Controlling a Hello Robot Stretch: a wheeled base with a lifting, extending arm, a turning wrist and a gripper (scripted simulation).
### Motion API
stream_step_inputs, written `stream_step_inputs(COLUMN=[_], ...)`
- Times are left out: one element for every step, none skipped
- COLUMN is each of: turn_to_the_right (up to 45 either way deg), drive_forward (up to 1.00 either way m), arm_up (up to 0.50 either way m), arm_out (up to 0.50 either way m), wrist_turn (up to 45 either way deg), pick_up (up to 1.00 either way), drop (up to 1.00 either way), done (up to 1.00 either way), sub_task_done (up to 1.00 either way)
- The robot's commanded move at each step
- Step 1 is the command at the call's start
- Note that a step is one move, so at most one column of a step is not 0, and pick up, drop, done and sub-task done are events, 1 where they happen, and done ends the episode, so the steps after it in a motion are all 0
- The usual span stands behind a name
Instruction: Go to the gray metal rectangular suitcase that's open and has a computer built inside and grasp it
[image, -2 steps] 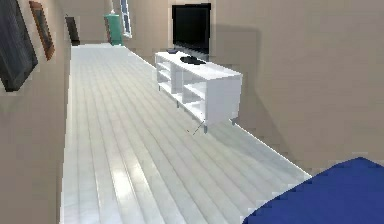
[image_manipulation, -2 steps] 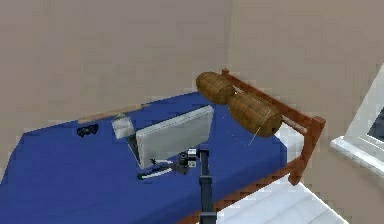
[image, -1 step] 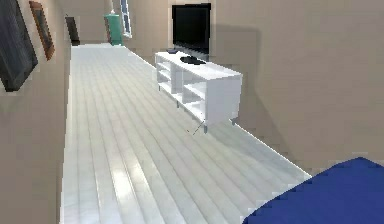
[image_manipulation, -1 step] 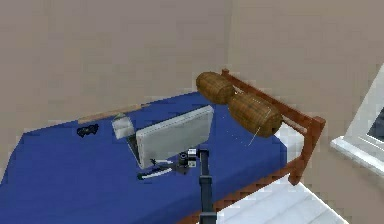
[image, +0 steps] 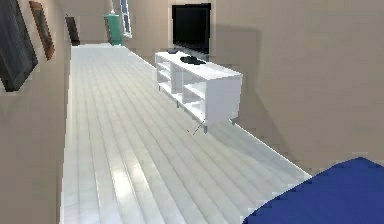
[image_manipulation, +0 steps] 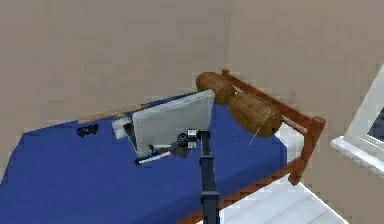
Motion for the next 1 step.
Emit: stream_step_inputs(turn_to_the_right=[0.0], drive_forward=[0.0], arm_up=[0.0], arm_out=[0.0], wrist_turn=[0.0], pick_up=[0.0], drop=[0.0], done=[1.0], sub_task_done=[0.0])
